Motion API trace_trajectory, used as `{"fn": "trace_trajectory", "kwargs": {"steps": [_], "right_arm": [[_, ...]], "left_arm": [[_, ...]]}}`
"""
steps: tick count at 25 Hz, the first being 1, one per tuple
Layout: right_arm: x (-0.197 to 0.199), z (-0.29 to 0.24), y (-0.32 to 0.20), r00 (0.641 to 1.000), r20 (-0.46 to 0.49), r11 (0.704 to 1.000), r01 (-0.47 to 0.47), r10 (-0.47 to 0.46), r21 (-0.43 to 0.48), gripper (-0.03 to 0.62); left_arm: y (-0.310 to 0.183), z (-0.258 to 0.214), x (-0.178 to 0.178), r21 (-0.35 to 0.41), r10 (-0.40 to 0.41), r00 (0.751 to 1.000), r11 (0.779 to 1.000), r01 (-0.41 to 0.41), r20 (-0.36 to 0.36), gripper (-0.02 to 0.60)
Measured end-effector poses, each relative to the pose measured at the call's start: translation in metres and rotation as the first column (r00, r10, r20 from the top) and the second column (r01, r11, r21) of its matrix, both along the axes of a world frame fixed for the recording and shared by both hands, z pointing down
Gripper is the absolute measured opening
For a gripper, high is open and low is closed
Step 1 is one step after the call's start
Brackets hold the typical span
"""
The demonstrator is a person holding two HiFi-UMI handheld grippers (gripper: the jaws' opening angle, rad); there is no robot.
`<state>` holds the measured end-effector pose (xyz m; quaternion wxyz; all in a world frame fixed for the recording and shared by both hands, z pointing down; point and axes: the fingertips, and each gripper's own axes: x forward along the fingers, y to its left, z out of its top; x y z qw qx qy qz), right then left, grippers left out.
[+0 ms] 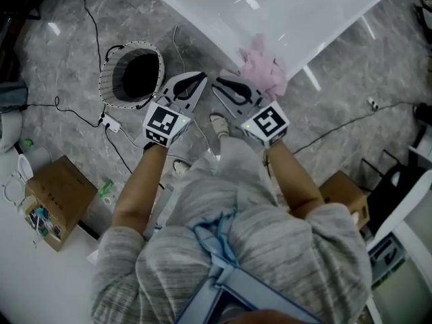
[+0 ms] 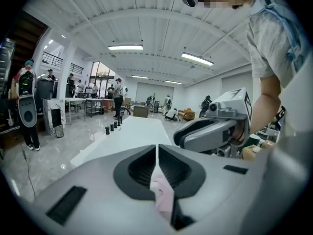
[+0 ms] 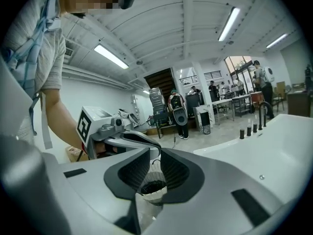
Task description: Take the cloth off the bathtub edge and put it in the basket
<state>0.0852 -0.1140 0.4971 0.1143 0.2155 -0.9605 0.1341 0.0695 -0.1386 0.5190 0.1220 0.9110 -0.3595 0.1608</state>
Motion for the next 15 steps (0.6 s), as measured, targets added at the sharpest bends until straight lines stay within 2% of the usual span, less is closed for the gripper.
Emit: {"fn": "trace_trajectory", "kwargs": {"steps": [5, 9, 15], "right_arm": [[0.029, 0.012, -0.009, 0.999, -0.019, 0.999, -0.042, 0.042, -0.032, 0.046], [0.055, 0.024, -0.013, 0.995, -0.042, 0.994, -0.097, 0.095, -0.044, 0.087], [0.085, 0.041, -0.012, 0.985, -0.085, 0.987, -0.153, 0.15, -0.037, 0.089]], "left_arm": [[-0.013, 0.01, 0.028, -0.001, 0.075, 0.997, 0.997, -0.075, 0.006, 0.003], [-0.017, 0.022, 0.052, -0.028, 0.12, 0.993, 0.992, -0.12, -0.002, 0.005], [-0.012, 0.042, 0.083, -0.042, 0.204, 0.979, 0.978, -0.204, -0.01, 0.012]]}}
